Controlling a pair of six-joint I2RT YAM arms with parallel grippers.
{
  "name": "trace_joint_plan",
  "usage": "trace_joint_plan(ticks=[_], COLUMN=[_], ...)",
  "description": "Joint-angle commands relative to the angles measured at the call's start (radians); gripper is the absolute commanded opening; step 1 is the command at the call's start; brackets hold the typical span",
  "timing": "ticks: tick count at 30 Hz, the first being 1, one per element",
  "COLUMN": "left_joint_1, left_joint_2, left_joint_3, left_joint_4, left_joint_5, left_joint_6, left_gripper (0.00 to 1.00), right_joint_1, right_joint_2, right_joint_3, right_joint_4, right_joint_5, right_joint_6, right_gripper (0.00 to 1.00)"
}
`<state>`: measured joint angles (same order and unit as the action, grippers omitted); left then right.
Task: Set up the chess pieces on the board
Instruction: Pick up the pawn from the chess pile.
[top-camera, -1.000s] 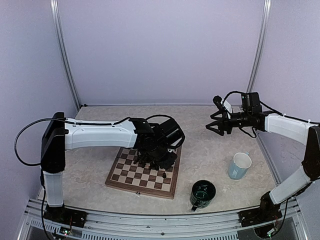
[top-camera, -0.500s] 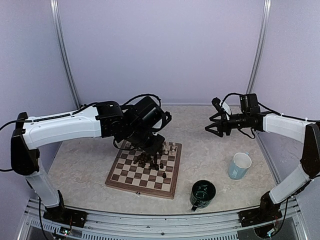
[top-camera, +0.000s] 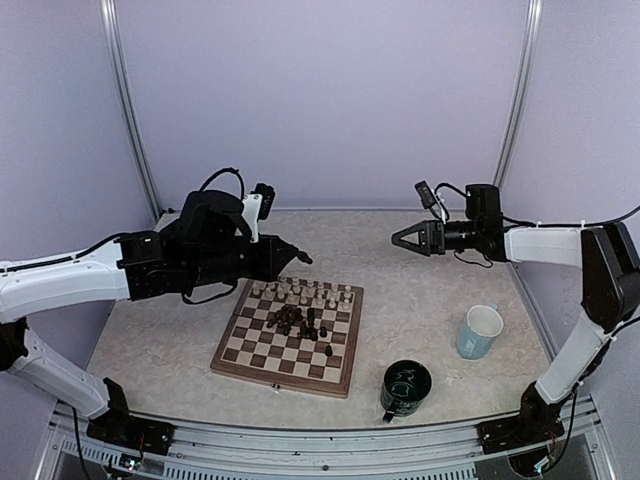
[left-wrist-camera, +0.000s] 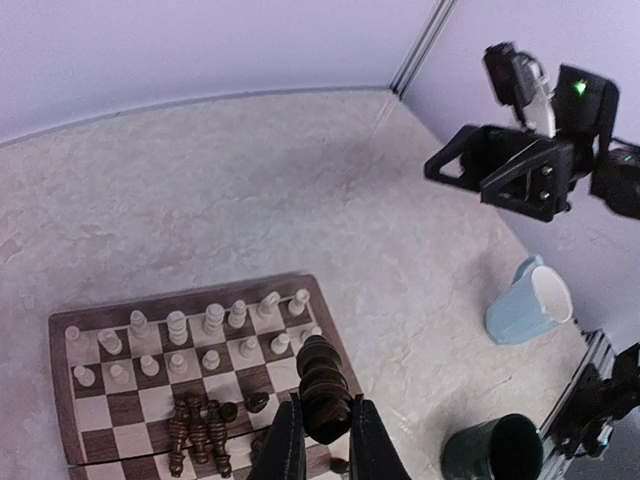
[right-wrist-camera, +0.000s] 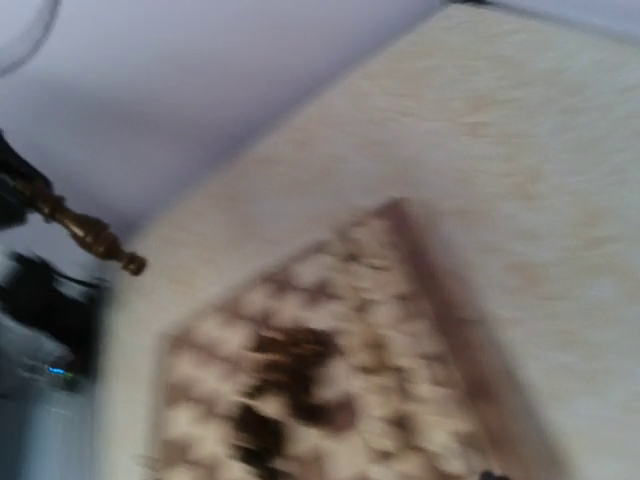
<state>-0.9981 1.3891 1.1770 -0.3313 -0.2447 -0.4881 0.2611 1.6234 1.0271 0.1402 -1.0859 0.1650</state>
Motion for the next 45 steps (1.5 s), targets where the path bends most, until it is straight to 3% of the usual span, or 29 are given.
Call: trace_joint_plan(ticks=[1, 8, 16, 21, 33, 45], left_joint_1=[0.001, -0.031, -0.068, -0.071, -0.072, -0.073], left_joint_2=[-0.127, -0.158, -0.073, -0.05, 0.005, 0.033], left_joint_3=[-0.18, -0.299, -0.273, -0.253, -0.232, -0.223], left_joint_4=[0.476, 0.738, 0.8, 0.804, 0.838, 0.848], left_joint_5=[0.002, -0.003, 0.012, 0.011, 0.051, 0.058], left_joint_6=[-0.062, -0.101, -0.095, -0.082, -0.085, -0.076], left_gripper=[0.0, 0.0, 0.0, 0.0, 0.0, 0.0], right_joint_1=[0.055, 0.178, 0.257, 0.268, 0.274, 0.276], right_joint_2=[0.072, 0.144, 0.217, 0.218, 0.224, 0.233], right_joint_3=[-0.013, -0.006, 0.043, 0.018, 0.017, 0.016], right_joint_4=[0.436, 0.697, 0.847, 1.022, 1.067, 1.107], right_joint_5=[-0.195, -0.183, -0.189, -0.185, -0.177, -0.18], right_joint_6=[0.623, 0.949, 1.117, 1.255, 1.296, 1.32], right_gripper=[0.68, 0.71, 0.67, 0.59, 0.49, 0.31])
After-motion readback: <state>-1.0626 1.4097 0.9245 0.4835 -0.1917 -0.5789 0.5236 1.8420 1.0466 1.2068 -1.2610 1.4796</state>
